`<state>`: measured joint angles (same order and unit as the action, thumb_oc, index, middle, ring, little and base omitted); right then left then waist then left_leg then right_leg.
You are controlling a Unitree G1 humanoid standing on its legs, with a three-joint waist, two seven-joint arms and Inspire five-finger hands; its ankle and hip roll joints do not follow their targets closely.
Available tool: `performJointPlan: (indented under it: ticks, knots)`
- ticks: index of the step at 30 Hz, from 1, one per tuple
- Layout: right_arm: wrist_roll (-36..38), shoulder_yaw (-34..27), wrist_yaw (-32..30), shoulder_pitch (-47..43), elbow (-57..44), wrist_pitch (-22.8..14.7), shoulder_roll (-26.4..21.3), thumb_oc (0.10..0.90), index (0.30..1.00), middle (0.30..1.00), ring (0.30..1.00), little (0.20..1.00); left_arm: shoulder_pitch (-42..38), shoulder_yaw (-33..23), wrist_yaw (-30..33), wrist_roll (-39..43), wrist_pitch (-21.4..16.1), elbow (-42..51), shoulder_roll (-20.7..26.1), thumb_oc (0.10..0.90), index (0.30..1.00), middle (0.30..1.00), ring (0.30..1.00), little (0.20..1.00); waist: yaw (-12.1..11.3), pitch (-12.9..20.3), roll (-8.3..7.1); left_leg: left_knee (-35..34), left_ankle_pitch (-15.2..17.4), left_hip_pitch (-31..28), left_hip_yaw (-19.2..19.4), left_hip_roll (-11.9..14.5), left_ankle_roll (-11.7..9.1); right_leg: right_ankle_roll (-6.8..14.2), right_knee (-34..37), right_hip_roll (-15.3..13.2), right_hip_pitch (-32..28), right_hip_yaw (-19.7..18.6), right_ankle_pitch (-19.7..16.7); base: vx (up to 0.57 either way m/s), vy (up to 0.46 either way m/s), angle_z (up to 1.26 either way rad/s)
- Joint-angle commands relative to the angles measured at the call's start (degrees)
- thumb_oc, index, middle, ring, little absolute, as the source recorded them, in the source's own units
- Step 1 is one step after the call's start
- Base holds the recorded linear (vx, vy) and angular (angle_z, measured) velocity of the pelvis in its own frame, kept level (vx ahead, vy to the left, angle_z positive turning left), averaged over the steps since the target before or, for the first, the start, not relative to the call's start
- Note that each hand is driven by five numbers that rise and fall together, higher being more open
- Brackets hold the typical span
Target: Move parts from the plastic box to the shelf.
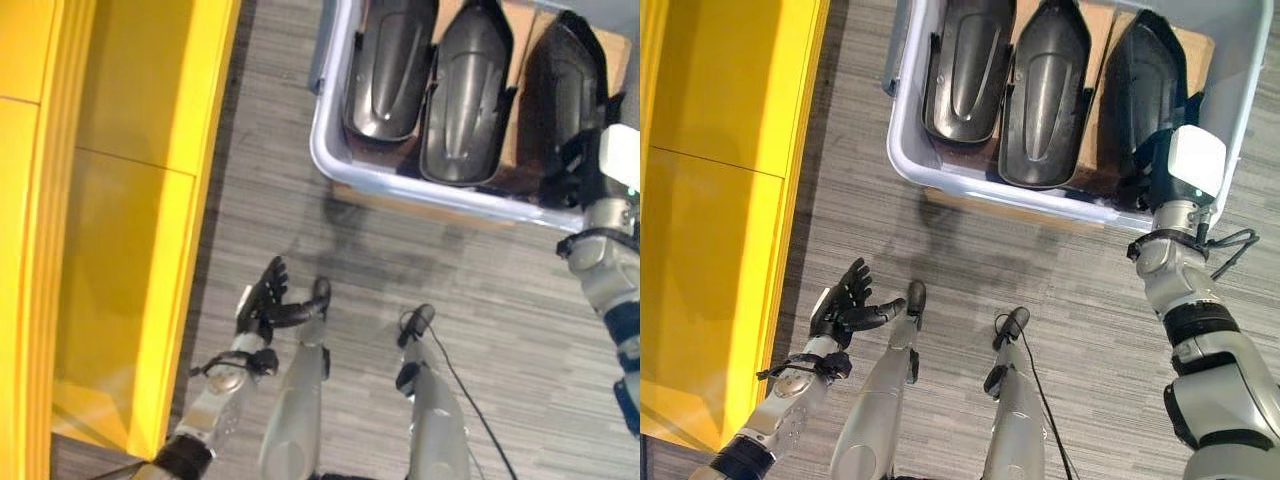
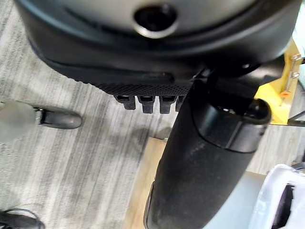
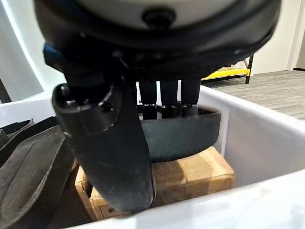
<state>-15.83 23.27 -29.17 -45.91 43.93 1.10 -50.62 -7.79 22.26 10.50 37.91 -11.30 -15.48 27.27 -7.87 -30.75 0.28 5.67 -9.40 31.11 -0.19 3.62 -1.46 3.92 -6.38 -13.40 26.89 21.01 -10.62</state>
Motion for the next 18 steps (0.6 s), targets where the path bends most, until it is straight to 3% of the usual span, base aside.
performJointPlan:
  ticks: [1, 18]
  knots:
    - [-3.3, -1.9, -1.9, -1.4, -3.2, -0.3, -7.2, 0.4, 0.3, 0.3, 0.3, 0.3, 1.8, -0.1, -1.8, -0.1, -2.6, 3.7, 0.8, 0.9, 1.0, 1.0, 1.0, 1.0, 0.1, 1.0, 0.02, -1.2, 0.7, -2.1, 0.2, 1.1, -1.0, 4.1, -5.0, -1.1, -4.2, 0.2, 7.1, 0.0, 0.0, 0.0]
    - [-7.8, -13.3, -1.2, 8.5, -21.5, -1.8, -10.1, 0.4, 0.3, 0.3, 0.3, 0.3, 6.0, -3.3, -4.3, -1.4, -0.4, 3.1, 1.0, 0.9, 1.0, 1.0, 1.0, 1.0, 0.7, 8.1, -1.76, -3.8, 1.3, -11.4, -0.1, 1.2, -0.6, 4.5, -3.3, -1.1, -13.2, 0.7, 7.7, 0.02, 0.003, 0.01]
